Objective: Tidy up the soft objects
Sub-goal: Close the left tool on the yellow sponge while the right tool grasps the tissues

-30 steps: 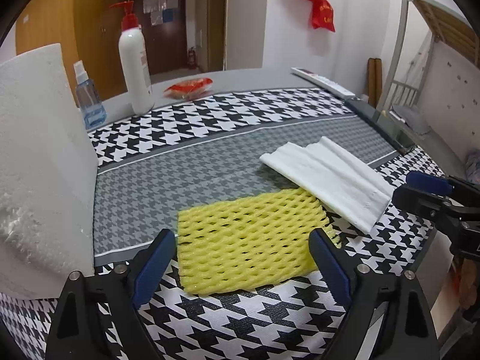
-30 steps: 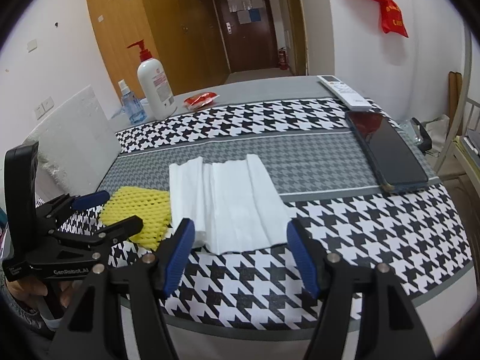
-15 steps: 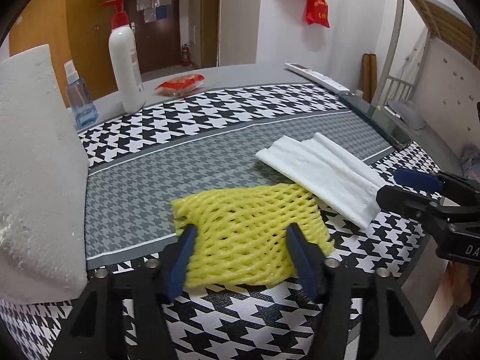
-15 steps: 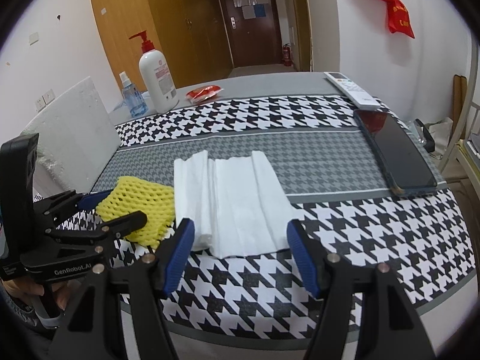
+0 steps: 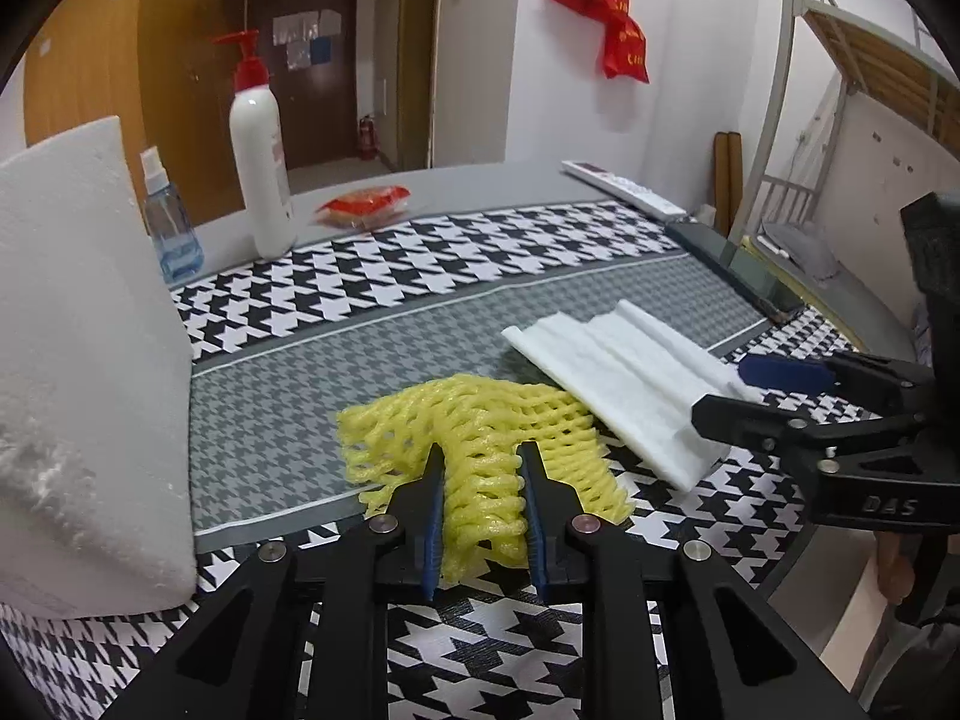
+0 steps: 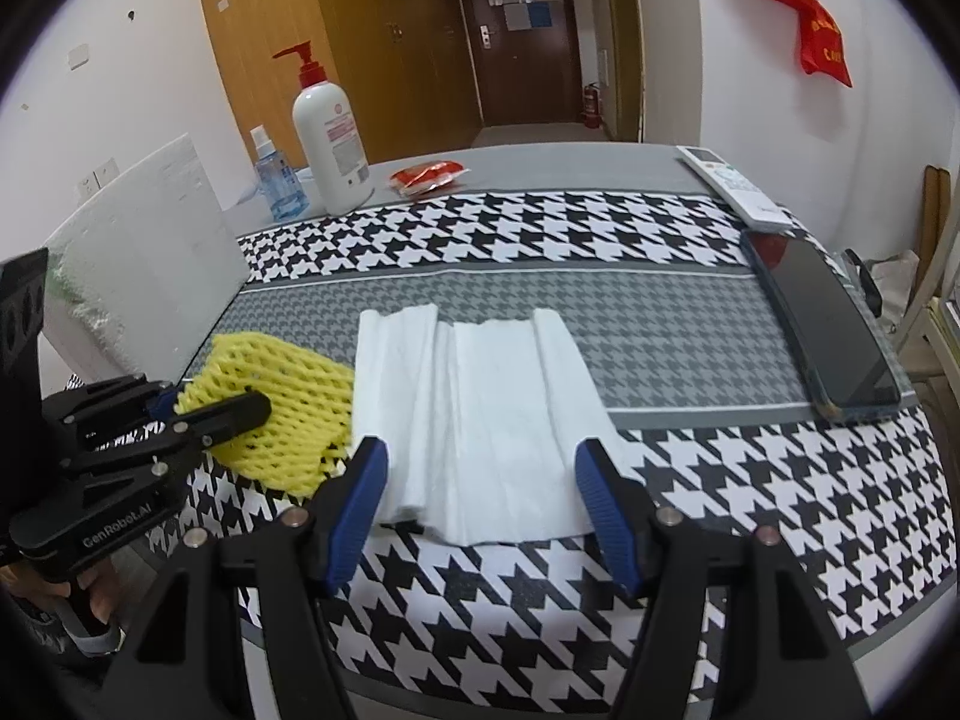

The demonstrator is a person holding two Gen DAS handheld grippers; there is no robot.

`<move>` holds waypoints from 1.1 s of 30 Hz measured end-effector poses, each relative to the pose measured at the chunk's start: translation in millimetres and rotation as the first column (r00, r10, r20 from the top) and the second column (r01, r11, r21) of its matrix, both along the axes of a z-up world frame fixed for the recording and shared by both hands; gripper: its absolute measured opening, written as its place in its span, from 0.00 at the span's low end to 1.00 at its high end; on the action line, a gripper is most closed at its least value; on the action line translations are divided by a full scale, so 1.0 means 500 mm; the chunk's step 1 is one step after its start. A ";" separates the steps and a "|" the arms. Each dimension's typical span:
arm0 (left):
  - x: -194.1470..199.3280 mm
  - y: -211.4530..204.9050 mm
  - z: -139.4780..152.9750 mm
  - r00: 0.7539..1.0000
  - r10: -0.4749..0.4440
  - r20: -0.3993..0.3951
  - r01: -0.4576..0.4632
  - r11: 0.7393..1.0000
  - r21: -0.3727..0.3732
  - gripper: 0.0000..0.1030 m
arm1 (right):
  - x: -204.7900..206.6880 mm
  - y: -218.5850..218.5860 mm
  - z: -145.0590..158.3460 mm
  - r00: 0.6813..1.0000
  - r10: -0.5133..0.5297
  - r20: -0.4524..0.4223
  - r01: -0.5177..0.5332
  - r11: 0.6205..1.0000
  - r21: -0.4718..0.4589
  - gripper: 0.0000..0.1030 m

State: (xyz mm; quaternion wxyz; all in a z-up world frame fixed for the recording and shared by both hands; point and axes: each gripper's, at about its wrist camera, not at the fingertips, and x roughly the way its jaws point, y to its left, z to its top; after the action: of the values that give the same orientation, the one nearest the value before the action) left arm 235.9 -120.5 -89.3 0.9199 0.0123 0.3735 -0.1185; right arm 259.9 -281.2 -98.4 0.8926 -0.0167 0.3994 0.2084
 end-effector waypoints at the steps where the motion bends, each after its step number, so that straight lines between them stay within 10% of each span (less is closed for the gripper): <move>1: -0.004 0.004 0.005 1.000 0.005 0.008 -0.005 1.000 -0.002 0.23 | 0.001 0.001 0.000 1.000 -0.001 0.001 0.001 1.000 -0.003 0.67; 33: -0.035 0.053 0.020 0.996 0.063 0.062 -0.064 0.998 0.015 0.23 | 0.030 0.067 -0.036 1.000 -0.018 -0.012 0.016 0.983 -0.182 0.66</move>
State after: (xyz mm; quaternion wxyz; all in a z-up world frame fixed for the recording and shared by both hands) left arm 218.2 -93.8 -79.1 0.9342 0.0121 0.3462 -0.0854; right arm 275.1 -247.6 -116.6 0.8865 -0.0932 0.4228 0.1635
